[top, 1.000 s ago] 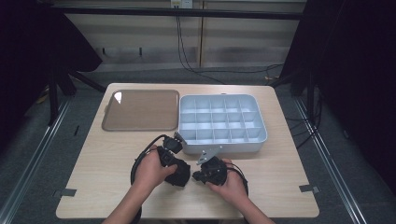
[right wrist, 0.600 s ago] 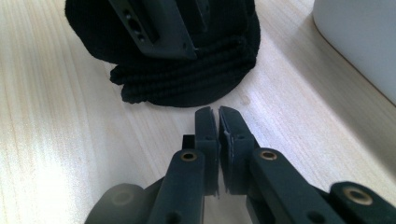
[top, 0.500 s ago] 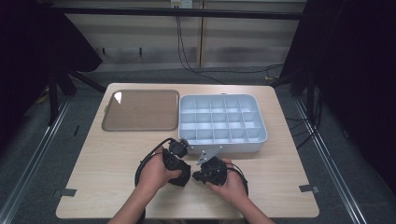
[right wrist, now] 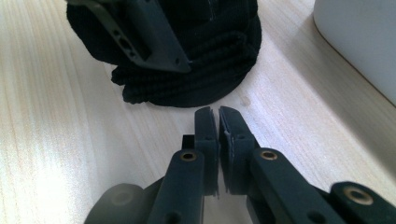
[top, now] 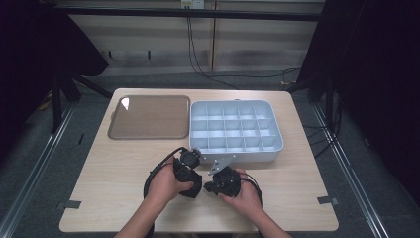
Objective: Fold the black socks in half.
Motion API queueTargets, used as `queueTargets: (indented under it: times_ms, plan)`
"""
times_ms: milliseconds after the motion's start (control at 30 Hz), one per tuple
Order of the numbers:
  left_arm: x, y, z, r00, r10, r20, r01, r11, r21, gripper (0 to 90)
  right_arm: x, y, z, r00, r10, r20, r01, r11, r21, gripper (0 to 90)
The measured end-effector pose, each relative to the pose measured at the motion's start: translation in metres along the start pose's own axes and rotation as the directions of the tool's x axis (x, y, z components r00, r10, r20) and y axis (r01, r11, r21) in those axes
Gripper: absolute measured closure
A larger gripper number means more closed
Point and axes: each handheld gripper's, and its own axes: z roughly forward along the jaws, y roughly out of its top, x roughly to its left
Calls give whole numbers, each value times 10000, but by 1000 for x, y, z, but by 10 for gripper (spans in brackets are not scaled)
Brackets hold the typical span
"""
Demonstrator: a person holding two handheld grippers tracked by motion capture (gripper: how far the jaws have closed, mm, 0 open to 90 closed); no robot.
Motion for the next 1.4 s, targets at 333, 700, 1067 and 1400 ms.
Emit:
queueTargets:
  times_ms: [333,700,1067,1400]
  plan:
    - [0,0,-2,10000,-47,-44,48,10000,44,561,0,0,0,10000,9,14,-9,10000,-21,860]
    - [8,-3,-20,9988,-499,1,499,9987,-90,507,-1,1,0,10000,17,-10,-17,10000,18,857]
    - [13,-2,-33,9965,-832,-96,827,9957,-420,493,0,1,0,10000,67,-37,-66,10000,55,858]
    - [23,-6,-37,9921,-1216,-295,1199,9914,-515,501,1,2,2,10000,53,-29,-53,10000,-11,858]
